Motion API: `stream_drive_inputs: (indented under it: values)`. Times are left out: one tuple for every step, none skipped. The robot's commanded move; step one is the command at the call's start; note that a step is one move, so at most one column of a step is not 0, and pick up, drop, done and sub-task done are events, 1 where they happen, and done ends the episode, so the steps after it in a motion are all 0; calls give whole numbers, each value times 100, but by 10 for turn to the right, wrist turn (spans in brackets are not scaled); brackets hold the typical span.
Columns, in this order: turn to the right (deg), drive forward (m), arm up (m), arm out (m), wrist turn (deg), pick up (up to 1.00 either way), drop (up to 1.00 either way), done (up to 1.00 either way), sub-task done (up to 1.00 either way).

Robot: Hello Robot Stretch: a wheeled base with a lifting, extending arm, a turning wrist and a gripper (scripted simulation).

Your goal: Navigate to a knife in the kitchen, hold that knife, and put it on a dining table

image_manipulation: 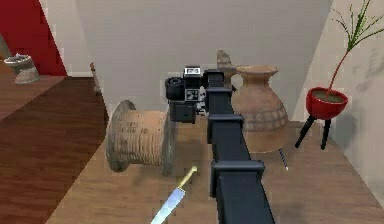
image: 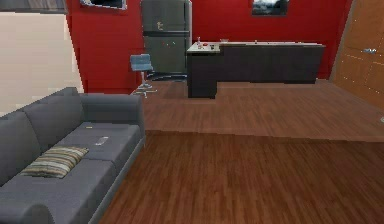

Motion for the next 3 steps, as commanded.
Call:
stream_drive_inputs:
  values:
    - [0, 0, 4, 0, 0, 0, 0, 0, 0]
    - [0, 0, 0, -8, 0, 0, 0, 0, 0]
    - [0, 0, 0, 0, 0, 0, 0, 100, 0]
